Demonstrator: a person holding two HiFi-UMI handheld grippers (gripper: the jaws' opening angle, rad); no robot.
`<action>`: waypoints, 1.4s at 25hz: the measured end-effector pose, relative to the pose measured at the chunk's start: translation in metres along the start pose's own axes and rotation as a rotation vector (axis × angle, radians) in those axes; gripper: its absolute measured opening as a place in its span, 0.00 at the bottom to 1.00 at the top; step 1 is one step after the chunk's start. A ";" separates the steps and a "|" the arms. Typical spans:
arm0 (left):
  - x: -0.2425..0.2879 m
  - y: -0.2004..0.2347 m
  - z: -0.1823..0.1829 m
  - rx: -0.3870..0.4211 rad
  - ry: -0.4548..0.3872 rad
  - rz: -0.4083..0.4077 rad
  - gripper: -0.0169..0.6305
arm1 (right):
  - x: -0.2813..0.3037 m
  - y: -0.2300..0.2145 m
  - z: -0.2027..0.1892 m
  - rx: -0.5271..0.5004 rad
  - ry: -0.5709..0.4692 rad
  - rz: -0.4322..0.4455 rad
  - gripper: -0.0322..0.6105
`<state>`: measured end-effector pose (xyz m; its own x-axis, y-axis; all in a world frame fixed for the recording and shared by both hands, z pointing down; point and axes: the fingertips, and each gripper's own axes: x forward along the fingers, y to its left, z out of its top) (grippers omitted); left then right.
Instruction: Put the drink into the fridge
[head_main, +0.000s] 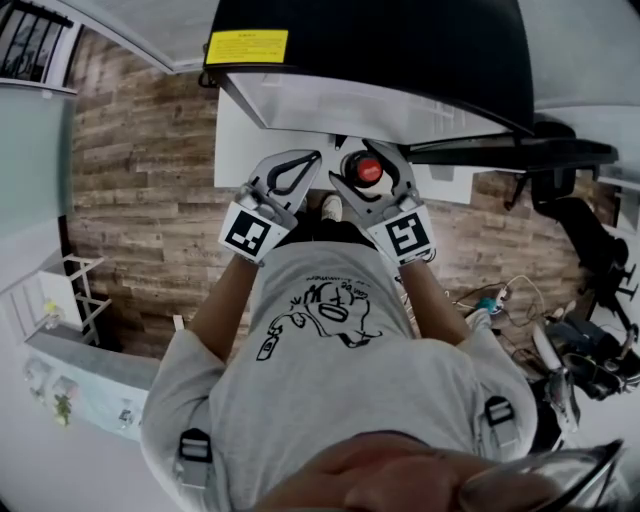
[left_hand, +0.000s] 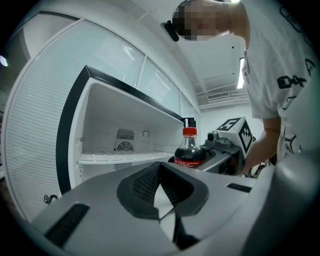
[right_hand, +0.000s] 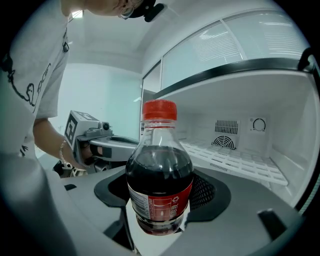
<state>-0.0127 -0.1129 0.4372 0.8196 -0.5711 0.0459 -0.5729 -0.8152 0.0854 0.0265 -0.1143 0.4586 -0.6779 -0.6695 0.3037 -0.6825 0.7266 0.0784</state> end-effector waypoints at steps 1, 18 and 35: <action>0.000 0.002 -0.003 0.003 0.002 0.002 0.03 | 0.003 0.000 -0.002 -0.001 0.004 0.002 0.55; 0.006 0.037 -0.039 0.008 0.024 0.047 0.03 | 0.057 -0.007 -0.032 -0.005 0.013 0.021 0.55; 0.016 0.067 -0.085 0.013 0.063 0.084 0.03 | 0.102 -0.022 -0.068 -0.009 0.030 0.033 0.55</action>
<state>-0.0369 -0.1680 0.5282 0.7678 -0.6303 0.1150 -0.6390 -0.7664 0.0658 -0.0085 -0.1881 0.5523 -0.6915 -0.6401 0.3349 -0.6573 0.7498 0.0758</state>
